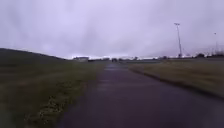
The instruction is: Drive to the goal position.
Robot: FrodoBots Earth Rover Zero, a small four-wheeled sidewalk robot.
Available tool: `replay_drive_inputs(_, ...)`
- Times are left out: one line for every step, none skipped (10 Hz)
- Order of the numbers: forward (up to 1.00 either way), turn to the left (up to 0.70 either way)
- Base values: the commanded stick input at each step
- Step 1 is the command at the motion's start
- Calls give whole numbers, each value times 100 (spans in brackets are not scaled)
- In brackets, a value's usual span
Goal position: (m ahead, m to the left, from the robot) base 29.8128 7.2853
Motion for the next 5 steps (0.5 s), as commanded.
replay_drive_inputs(100, 0)
replay_drive_inputs(100, 1)
replay_drive_inputs(100, 2)
replay_drive_inputs(100, 28)
replay_drive_inputs(100, 32)
